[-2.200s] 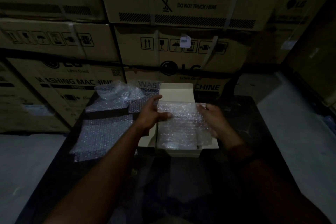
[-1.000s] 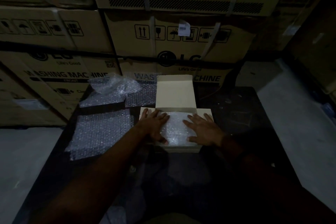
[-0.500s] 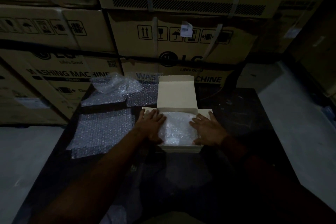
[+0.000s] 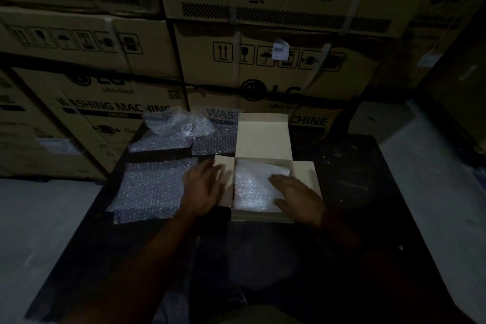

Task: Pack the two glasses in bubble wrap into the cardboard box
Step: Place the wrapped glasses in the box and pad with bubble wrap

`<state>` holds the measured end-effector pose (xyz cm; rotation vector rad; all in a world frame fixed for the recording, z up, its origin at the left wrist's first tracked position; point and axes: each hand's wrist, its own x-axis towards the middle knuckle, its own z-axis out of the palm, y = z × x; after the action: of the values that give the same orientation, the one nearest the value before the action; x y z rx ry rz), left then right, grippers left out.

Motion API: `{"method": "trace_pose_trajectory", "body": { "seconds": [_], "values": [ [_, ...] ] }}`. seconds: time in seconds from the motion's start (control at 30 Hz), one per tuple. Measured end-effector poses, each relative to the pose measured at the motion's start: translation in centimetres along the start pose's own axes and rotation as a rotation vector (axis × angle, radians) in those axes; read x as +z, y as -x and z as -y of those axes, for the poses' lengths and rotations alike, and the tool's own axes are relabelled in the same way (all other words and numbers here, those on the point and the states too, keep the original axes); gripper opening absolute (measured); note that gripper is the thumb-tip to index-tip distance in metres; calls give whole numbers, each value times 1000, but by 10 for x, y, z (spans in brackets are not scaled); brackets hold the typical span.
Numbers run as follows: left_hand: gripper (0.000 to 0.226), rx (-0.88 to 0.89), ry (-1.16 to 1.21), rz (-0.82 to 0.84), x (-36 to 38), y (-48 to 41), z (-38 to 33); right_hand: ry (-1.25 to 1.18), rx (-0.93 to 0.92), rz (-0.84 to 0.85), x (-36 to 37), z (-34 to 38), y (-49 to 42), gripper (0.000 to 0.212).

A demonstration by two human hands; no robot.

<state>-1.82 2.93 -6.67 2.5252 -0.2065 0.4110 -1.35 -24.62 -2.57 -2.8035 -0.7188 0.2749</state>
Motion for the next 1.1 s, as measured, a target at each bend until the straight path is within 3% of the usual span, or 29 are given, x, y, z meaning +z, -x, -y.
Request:
{"method": "trace_pose_trajectory", "body": {
  "seconds": [0.07, 0.17, 0.23, 0.53, 0.67, 0.83, 0.97, 1.1],
  "values": [
    [48, -160, -112, -39, -3, 16, 21, -94, -98, -59, 13, 18, 10, 60],
    [43, -387, -391, 269, -9, 41, 41, -114, -184, -67, 41, 45, 21, 63],
    [37, -399, -431, 382, -8, 57, 50, -42, -201, -45, 55, 56, 23, 67],
    [20, -572, -99, 195, -25, 62, 48, 130, -150, 31, 73, 56, 29, 84],
    [34, -518, -15, 204, -27, 60, 52, 102, -150, 27, 71, 56, 29, 83],
    [56, -413, -414, 500, -28, 56, 52, 75, -155, 36, 70, 54, 28, 84],
    [33, -447, -353, 355, -23, 61, 52, 47, -174, 45, 69, 53, 28, 83],
    [21, -478, -92, -54, -25, 59, 62, -18, -176, 41, 68, 52, 28, 82]
  ]
}}
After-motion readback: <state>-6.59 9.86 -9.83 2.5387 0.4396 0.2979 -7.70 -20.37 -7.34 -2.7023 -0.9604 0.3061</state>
